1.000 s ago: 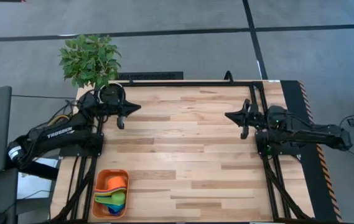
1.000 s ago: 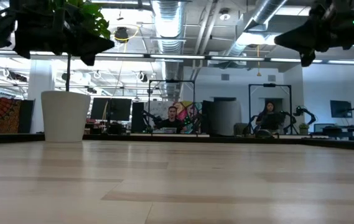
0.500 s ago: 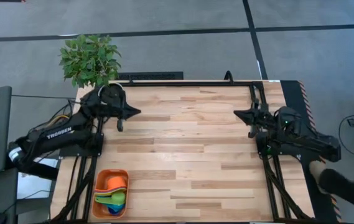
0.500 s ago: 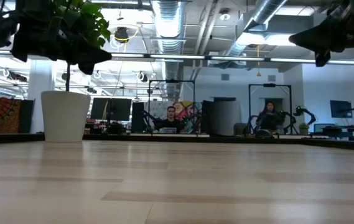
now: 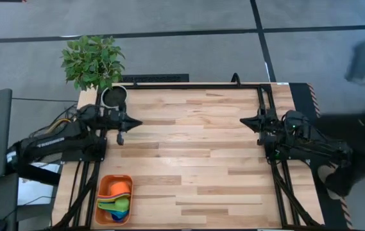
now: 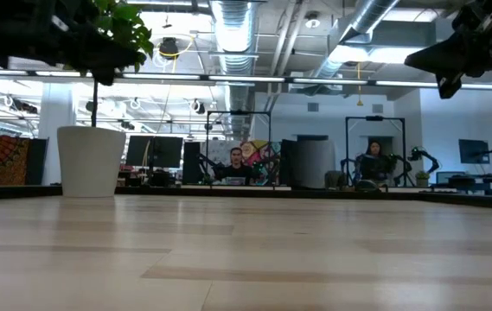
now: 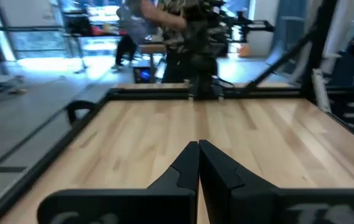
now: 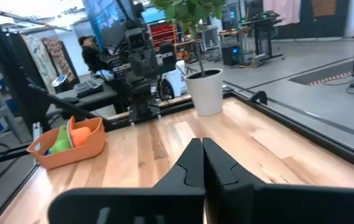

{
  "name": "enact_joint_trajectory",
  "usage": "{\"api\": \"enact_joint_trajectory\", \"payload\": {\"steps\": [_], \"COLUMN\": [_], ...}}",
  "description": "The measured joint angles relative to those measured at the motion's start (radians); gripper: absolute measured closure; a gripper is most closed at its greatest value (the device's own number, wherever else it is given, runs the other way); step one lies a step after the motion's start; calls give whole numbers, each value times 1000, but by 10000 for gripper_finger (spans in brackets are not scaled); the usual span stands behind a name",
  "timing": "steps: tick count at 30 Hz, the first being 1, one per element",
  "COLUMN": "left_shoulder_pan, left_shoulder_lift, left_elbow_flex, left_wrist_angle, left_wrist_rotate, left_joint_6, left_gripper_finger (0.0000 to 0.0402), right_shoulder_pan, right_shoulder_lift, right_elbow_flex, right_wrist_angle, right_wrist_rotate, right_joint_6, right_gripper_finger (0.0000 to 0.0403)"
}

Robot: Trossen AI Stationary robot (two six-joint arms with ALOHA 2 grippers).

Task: Nest measuring cups in basket
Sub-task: Return to Home Position

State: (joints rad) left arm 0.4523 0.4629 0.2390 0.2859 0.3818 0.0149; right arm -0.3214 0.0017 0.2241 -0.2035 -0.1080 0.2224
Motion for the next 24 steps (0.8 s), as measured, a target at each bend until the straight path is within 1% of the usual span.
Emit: {"api": "enact_joint_trajectory", "payload": {"steps": [5, 8, 11, 14, 17, 20, 24], "left_shoulder_pan": [14, 0, -25, -52, -82, -115, -150], "left_shoulder_lift": [-239, -337, -408, -459, -460, -459, -460], "left_elbow_flex": [-4, -62, -125, -187, -225, -228, -228], "left_wrist_angle": [-230, -220, -194, -204, -155, -135, -143], "left_wrist_rotate": [-51, -100, -128, -146, -159, -169, -202], "left_joint_6": [9, -42, -95, -129, -160, -155, -114], "left_gripper_finger": [401, 401, 401, 401, 401, 401, 401], "right_shoulder_pan": [0, 0, 0, 0, 0, 8, 34], "right_shoulder_lift": [0, 0, 0, 0, 0, 0, 0], "right_elbow_flex": [0, 0, 0, 0, 0, 0, 0], "right_wrist_angle": [1, 1, 1, 2, 2, 2, 2], "right_wrist_rotate": [-44, -48, -50, -79, -138, -208, -208], "right_joint_6": [-3, -11, -14, -12, 33, 47, 17], "right_gripper_finger": [392, 394, 398, 396, 395, 398, 396]}}
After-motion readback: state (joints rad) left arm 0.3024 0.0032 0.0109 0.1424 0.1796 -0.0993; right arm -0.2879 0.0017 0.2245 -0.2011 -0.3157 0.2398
